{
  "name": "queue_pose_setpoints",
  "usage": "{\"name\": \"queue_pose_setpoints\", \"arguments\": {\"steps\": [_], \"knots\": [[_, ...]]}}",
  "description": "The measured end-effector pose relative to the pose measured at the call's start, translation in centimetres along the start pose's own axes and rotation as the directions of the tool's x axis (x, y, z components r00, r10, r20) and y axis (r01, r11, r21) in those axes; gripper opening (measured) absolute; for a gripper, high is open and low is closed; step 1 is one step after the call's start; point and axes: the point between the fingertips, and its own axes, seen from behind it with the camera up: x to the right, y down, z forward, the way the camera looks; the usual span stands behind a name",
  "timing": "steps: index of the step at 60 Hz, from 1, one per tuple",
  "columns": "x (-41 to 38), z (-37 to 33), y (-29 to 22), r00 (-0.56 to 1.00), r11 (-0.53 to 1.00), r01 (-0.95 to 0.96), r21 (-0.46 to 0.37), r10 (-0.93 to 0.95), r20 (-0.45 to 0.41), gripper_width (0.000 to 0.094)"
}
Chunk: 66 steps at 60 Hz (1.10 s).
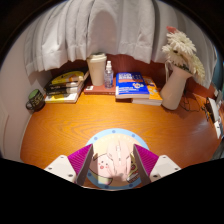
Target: Arrange mouse
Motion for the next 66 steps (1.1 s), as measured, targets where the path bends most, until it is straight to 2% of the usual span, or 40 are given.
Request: {"name": "queue_pose_setpoints", "arguments": {"steps": [13,20,27,34,43,66], "knots": [[-0.8,-11.5,-5.9,0.997,0.980,-0.051,0.192,0.061,-0.049,0.0795],[-1.3,-17.8,-7.0,0.995,0.953,-0.068,0.297,0.088,-0.054,0.0794],[-2.0,-22.2,-6.7,0.994,0.933,-0.062,0.355,0.091,-0.065,0.0791],[-3.0,-25.0,-5.9,0.994,0.922,-0.052,0.384,0.087,-0.072,0.0789],[-5.2,-25.9,-4.4,0.996,0.922,-0.045,0.384,0.071,-0.053,0.0789],[-8.4,-25.5,0.0,0.999,0.949,-0.009,0.316,0.023,-0.039,0.0790]]}}
